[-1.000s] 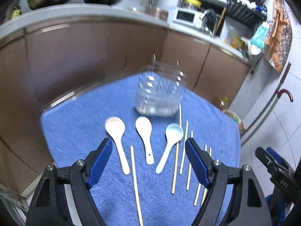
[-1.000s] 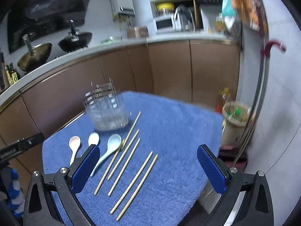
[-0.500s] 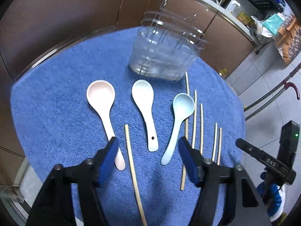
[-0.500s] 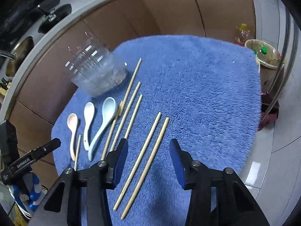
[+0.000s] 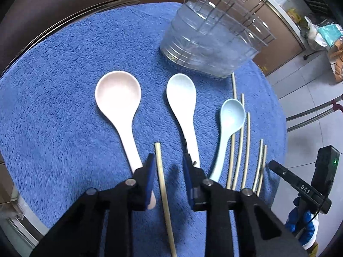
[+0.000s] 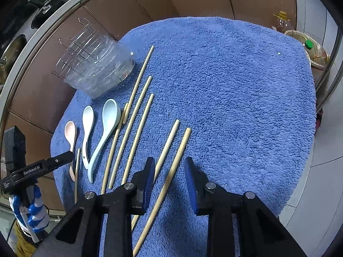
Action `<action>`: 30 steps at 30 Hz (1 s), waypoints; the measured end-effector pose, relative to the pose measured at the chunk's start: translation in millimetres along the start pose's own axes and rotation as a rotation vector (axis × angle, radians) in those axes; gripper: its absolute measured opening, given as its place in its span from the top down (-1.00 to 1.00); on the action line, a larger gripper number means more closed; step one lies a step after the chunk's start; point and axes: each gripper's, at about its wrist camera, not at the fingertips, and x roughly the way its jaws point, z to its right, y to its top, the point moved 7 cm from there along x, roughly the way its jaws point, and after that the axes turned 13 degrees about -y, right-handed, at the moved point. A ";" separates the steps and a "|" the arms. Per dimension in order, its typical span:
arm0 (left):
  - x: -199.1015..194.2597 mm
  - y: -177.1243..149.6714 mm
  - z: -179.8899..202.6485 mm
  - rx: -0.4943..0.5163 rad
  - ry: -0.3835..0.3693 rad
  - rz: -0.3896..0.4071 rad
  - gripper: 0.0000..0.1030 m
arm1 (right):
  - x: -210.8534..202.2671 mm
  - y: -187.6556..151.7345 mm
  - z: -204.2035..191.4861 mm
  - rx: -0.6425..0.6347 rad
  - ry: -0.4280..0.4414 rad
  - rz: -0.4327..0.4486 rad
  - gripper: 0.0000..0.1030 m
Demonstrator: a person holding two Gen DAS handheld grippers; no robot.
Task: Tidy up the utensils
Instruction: 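Lower the left tool and grasp a wooden chopstick while the right tool grasps another chopstick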
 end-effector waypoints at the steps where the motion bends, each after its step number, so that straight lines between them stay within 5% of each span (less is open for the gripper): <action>1: 2.6 0.9 -0.7 0.001 0.012 -0.008 0.62 | 1.7 1.3 -0.4 -0.002 -0.003 -0.003 0.51; 24: 31.3 11.4 -1.7 -0.025 0.114 -0.097 0.90 | 31.8 23.9 -19.5 -0.120 -0.133 -0.078 0.82; 30: 29.7 11.9 -1.0 -0.030 0.108 -0.071 0.91 | 29.3 21.6 -14.6 -0.100 -0.086 -0.061 0.83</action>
